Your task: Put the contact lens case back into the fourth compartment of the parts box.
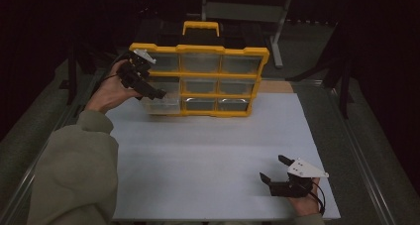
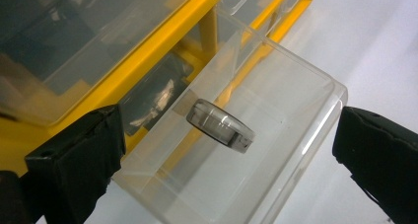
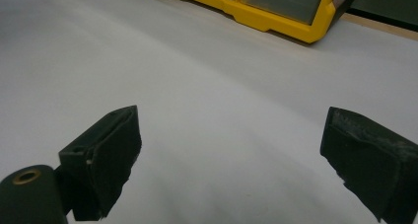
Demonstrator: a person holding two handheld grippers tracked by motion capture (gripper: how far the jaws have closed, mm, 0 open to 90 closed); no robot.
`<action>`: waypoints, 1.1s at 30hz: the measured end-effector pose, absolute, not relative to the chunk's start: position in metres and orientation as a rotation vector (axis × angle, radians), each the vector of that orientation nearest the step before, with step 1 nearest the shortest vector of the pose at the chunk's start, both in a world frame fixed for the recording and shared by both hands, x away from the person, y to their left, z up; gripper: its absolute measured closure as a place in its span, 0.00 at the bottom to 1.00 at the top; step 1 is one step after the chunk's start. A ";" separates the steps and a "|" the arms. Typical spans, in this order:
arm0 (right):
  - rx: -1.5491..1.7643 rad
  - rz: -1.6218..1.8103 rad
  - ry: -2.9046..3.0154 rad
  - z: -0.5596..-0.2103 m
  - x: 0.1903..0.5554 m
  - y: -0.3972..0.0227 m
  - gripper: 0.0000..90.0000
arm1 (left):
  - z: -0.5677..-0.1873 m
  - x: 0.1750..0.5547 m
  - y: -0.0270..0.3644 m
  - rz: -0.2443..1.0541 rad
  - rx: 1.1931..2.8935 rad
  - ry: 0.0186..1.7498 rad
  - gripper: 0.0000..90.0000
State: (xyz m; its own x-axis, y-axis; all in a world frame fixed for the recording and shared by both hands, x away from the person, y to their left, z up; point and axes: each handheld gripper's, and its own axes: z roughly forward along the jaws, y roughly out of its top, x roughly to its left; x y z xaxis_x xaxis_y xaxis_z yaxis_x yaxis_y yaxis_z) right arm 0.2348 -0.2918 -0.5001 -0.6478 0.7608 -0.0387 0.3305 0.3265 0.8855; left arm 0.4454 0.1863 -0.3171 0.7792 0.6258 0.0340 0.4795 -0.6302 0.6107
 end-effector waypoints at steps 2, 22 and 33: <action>0.962 1.272 2.145 -0.500 0.235 -0.292 0.09 | -0.317 0.442 0.190 0.334 2.375 0.817 0.00; 0.964 1.274 2.142 -0.500 0.234 -0.292 0.09 | -0.326 0.408 0.210 0.424 2.383 0.794 0.00; 0.966 1.278 2.140 -0.500 0.234 -0.292 0.09 | -0.352 0.379 0.219 0.462 2.360 0.793 0.00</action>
State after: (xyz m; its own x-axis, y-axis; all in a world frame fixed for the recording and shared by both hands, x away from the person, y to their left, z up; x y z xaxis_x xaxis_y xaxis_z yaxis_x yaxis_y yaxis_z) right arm 0.2342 -0.2916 -0.4995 -0.6451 0.7633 -0.0347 0.3315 0.3205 0.8874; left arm 0.3792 0.2185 -0.3515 0.7608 0.6357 0.1304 0.4270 -0.6417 0.6371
